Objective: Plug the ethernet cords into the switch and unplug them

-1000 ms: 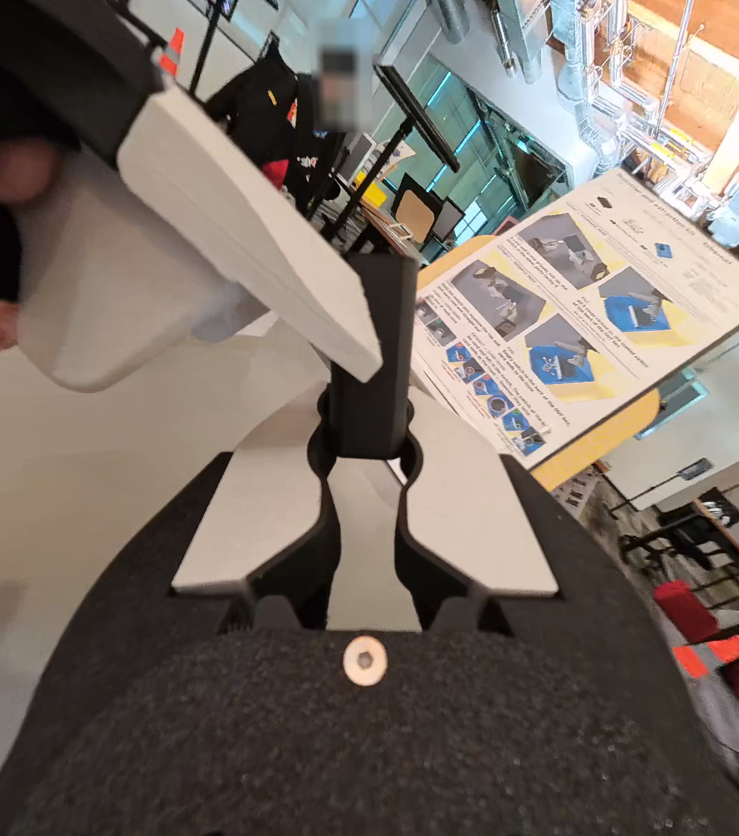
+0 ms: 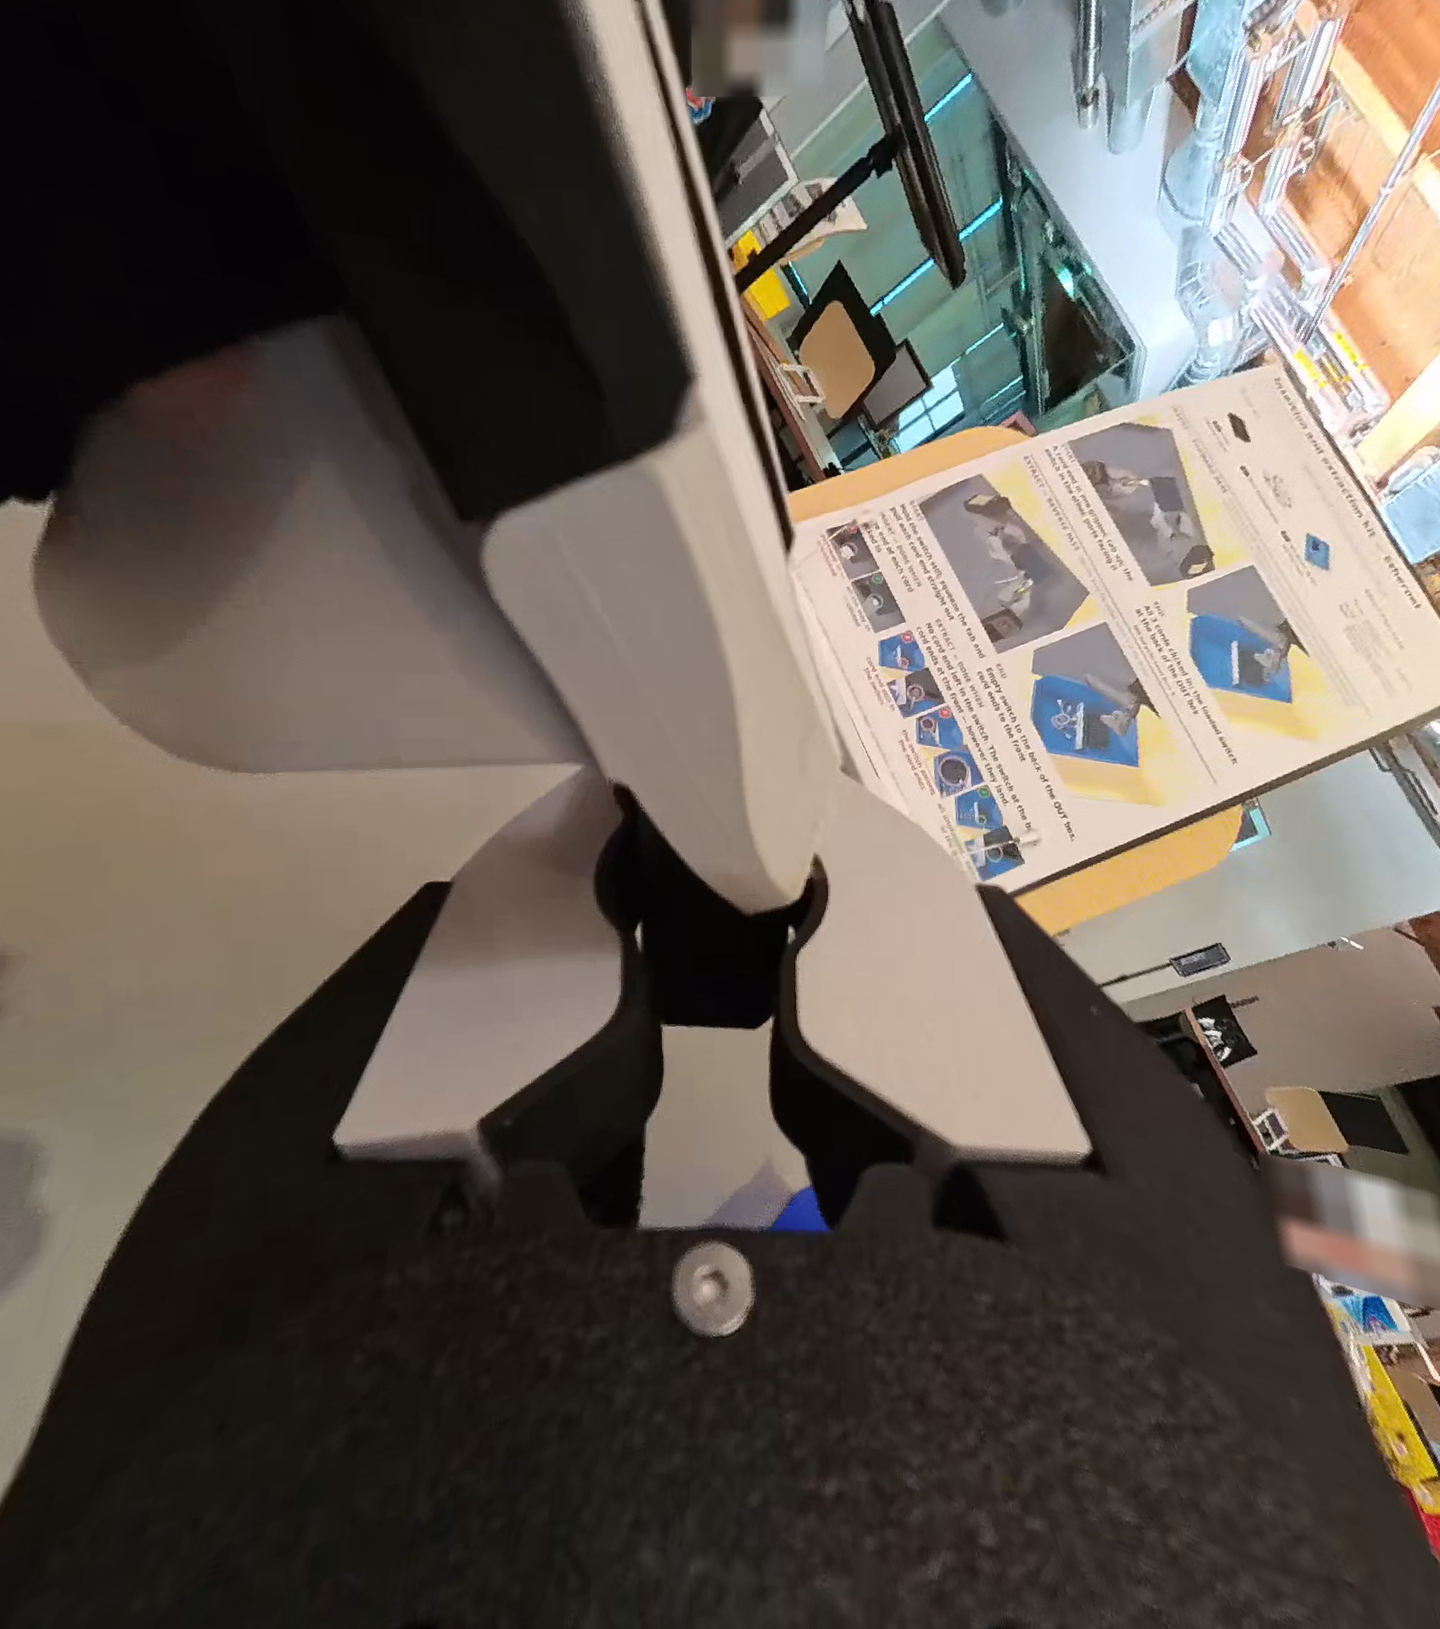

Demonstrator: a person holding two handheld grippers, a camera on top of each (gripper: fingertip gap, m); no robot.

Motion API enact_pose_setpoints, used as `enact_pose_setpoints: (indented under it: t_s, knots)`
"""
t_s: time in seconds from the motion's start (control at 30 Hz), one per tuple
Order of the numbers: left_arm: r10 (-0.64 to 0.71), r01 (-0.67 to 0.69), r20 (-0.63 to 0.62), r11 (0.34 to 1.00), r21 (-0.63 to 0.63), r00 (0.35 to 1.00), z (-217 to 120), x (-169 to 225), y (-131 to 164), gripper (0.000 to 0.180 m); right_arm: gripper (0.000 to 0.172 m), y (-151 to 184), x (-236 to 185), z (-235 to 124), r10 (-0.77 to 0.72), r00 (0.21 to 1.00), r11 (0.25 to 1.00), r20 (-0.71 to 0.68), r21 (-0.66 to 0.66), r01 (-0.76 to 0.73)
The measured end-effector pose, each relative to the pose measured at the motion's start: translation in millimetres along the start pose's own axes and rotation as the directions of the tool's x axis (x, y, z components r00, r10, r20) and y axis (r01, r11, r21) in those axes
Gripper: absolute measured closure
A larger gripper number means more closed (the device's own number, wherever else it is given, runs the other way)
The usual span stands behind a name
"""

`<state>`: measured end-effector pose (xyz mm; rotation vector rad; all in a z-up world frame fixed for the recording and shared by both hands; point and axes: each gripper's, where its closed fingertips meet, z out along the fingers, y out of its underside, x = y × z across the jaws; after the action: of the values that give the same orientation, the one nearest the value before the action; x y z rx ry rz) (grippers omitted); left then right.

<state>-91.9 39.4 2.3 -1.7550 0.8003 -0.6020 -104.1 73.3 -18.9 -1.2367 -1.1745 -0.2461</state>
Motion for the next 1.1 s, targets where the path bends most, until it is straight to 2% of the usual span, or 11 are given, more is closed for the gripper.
enact_pose_setpoints:
  t_s: [0.13,0.23,0.33,0.43,0.53,0.7,0.8,0.93,1.1]
  knots:
    - [-0.031,0.031,-0.082,1.000,-0.004,0.996,-10,2,6,0.122,0.146,-3,-2,0,-0.023,0.999,0.999,0.036,0.035,0.022]
    - [-0.068,0.070,-0.124,0.998,0.010,0.990,-39,-8,27,0.110,0.146,-5,3,3,-0.026,0.998,0.995,0.063,0.093,0.020]
    - [-0.084,0.090,-0.094,0.995,0.052,0.992,-80,-27,64,0.109,0.147,-13,17,7,-0.071,0.996,0.983,0.062,0.172,0.059]
    - [-0.121,0.124,-0.034,0.989,0.083,0.992,-118,-43,115,0.109,0.146,-21,33,20,-0.179,0.983,0.967,0.040,0.193,0.168]
    - [-0.195,0.194,0.008,0.979,0.066,0.981,-142,-52,146,0.108,0.147,-32,41,35,-0.278,0.960,0.940,0.038,0.218,0.263]
    - [-0.251,0.247,0.031,0.964,0.102,0.967,-153,-67,151,0.113,0.147,-37,33,55,-0.339,0.937,0.918,0.086,0.249,0.310]
    - [-0.260,0.258,0.043,0.965,0.056,0.965,-149,-73,164,0.114,0.147,-24,26,66,-0.325,0.932,0.938,0.160,0.185,0.294]
    - [-0.323,0.322,0.019,0.945,0.055,0.946,-148,-76,168,0.117,0.147,-19,16,74,-0.298,0.930,0.945,0.216,0.203,0.255]
    - [-0.285,0.282,0.115,0.958,0.042,0.952,-156,-103,165,0.124,0.147,-9,8,78,-0.300,0.924,0.946,0.236,0.199,0.256]
